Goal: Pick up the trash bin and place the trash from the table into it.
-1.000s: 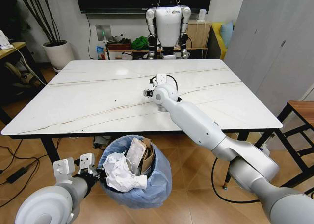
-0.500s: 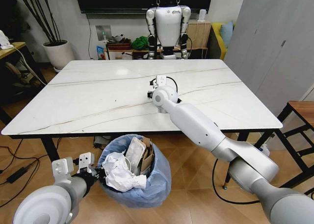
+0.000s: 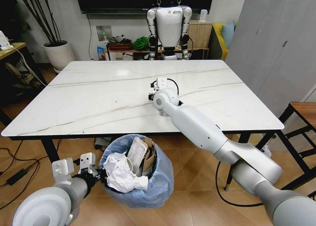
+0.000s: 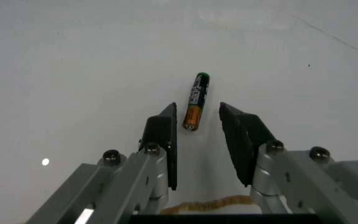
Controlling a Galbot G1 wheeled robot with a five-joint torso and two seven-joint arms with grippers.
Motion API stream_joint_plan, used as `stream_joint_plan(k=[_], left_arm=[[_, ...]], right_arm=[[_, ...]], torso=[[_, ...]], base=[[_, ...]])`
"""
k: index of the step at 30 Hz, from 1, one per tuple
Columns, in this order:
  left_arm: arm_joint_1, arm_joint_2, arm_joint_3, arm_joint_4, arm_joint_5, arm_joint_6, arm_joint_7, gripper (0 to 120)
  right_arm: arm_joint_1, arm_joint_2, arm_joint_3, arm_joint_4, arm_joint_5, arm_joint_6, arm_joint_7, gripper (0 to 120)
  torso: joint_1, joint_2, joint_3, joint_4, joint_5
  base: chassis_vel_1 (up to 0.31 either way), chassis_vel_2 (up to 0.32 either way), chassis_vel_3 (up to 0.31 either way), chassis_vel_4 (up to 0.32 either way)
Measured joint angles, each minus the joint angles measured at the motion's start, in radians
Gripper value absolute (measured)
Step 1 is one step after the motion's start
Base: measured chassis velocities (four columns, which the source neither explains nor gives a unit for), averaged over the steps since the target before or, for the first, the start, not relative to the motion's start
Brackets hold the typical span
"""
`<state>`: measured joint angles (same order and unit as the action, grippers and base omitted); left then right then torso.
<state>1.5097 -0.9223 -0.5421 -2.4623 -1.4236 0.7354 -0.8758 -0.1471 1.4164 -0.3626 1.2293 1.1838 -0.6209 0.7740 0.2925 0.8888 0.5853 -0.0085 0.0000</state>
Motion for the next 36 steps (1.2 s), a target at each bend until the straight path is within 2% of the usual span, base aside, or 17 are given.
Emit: stream_joint_plan(k=[2, 3, 6, 8, 10, 24, 30, 36], left_arm=[[-0.001, -0.001, 0.000, 0.001, 0.000, 0.000, 0.000, 0], [-0.002, -0.002, 0.000, 0.002, 0.001, 0.000, 0.000, 0], [-0.004, -0.003, 0.000, 0.004, 0.001, 0.000, 0.001, 0], [-0.006, -0.003, 0.001, 0.007, 0.001, 0.000, 0.001, 0], [-0.007, -0.003, 0.002, 0.007, 0.001, 0.000, 0.002, 0], [-0.010, -0.006, 0.001, 0.011, 0.002, 0.000, 0.004, 0], [-0.011, -0.005, -0.003, 0.012, 0.002, 0.000, 0.004, 0], [-0.013, -0.005, -0.001, 0.015, 0.002, 0.000, 0.004, 0]], right_arm=[[0.002, 0.000, -0.001, -0.004, -0.003, -0.001, -0.002, 23], [0.002, -0.002, -0.003, -0.005, -0.004, -0.001, -0.002, 16], [0.003, -0.004, -0.006, -0.005, -0.005, -0.002, -0.002, 12], [0.003, -0.006, -0.009, -0.005, -0.006, -0.003, -0.002, 3], [0.003, -0.006, -0.011, -0.005, -0.008, -0.003, -0.002, 0], [0.001, -0.006, -0.012, 0.010, -0.017, -0.003, -0.004, 0], [0.008, -0.034, 0.002, 0.103, 0.026, -0.001, 0.004, 0], [-0.001, -0.091, 0.019, 0.267, 0.104, 0.024, -0.001, 0]], torso=[[0.000, 0.000, 0.000, 0.0000, 0.0000], [0.000, 0.000, 0.000, -0.0001, -0.0001], [0.000, 0.000, 0.000, -0.0001, 0.0000], [0.000, 0.000, 0.000, -0.0002, 0.0000], [0.000, 0.000, 0.000, -0.0002, 0.0000], [0.000, 0.000, 0.000, 0.0000, 0.0000], [0.000, 0.000, 0.000, 0.0000, 0.0000], [0.000, 0.000, 0.000, 0.0000, 0.0000]], base=[[0.000, 0.000, 0.000, 0.000], [0.000, 0.000, 0.000, 0.000], [0.000, 0.000, 0.000, 0.000], [0.000, 0.000, 0.000, 0.000], [0.000, 0.000, 0.000, 0.000], [0.000, 0.000, 0.000, 0.000], [0.000, 0.000, 0.000, 0.000], [0.000, 0.000, 0.000, 0.000]])
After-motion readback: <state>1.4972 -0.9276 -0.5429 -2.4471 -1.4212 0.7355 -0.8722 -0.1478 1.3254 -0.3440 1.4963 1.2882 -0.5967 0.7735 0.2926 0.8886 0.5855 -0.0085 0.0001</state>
